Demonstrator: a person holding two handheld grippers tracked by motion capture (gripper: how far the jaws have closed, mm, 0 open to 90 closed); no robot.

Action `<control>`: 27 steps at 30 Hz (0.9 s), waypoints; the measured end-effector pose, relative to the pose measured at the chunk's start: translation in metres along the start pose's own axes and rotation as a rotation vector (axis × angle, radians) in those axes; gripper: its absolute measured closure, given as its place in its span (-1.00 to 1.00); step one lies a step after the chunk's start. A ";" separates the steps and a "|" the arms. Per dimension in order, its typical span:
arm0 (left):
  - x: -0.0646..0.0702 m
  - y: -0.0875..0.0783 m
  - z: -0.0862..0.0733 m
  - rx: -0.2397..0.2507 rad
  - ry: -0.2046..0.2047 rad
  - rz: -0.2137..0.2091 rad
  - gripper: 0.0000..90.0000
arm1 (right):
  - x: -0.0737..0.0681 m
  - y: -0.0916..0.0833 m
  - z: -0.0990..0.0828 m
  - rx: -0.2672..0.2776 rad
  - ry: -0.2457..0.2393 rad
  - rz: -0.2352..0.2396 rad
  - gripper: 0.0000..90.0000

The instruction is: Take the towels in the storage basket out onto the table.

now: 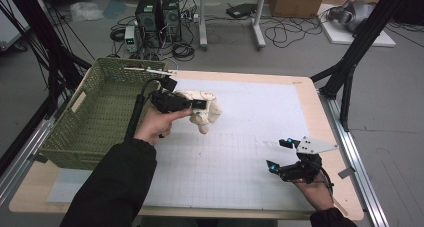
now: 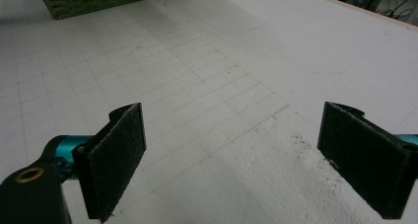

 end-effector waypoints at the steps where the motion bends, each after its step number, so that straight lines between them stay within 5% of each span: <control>1: 0.001 0.002 -0.001 -0.007 0.000 -0.002 0.88 | 0.000 0.000 0.000 0.000 -0.003 0.000 -0.77; 27: 0.000 0.086 -0.055 -0.184 0.037 -0.010 0.87 | 0.000 -0.001 0.001 0.002 -0.009 -0.002 -0.77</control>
Point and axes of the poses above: each handheld gripper's, and its own axes: y roughly forward along the jaws, z roughly out of its top, x roughly to its right, the point moved 6 cm from there along y, roughly forward along the jaws, and after that the axes turned 9 degrees about -y, right-handed, at the moved point
